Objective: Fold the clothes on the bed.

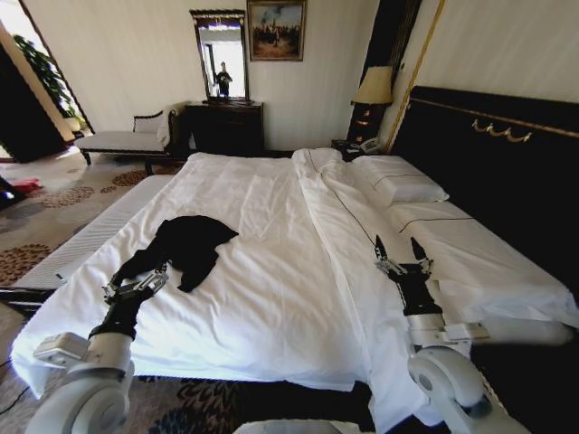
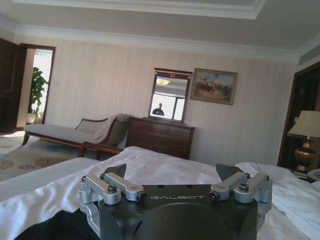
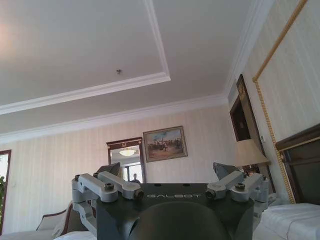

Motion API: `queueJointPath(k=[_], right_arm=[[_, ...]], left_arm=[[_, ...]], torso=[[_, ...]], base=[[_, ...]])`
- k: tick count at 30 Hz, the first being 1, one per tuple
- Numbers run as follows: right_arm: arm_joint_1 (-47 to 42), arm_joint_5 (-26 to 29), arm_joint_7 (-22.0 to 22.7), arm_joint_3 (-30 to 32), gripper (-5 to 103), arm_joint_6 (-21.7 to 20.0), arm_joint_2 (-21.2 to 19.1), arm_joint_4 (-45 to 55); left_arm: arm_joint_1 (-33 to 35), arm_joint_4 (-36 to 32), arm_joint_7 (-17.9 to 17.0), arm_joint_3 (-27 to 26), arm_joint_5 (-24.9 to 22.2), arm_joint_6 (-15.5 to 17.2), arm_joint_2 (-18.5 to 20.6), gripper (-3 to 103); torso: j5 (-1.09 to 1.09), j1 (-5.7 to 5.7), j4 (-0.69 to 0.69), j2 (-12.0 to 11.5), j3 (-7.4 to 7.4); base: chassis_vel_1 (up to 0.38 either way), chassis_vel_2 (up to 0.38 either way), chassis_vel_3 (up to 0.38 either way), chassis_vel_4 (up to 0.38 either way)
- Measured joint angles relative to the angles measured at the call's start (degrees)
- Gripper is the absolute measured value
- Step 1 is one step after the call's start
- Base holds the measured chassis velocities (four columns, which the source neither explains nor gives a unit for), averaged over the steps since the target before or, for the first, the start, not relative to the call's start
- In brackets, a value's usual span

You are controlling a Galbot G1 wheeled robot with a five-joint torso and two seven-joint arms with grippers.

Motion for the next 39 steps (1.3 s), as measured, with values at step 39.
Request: queueJointPath(k=[39], right_arm=[[-0.5,-4.8,-1.3,-1.6,100,-0.7,6.2,-2.7]], left_arm=[[-0.9,0.0,6.1,1.8,3.0,-3.5,3.8,100]], torso=[[-0.02,0.00,0.00,0.0,0.00]], base=[[0.000,0.000,0.000,0.000]])
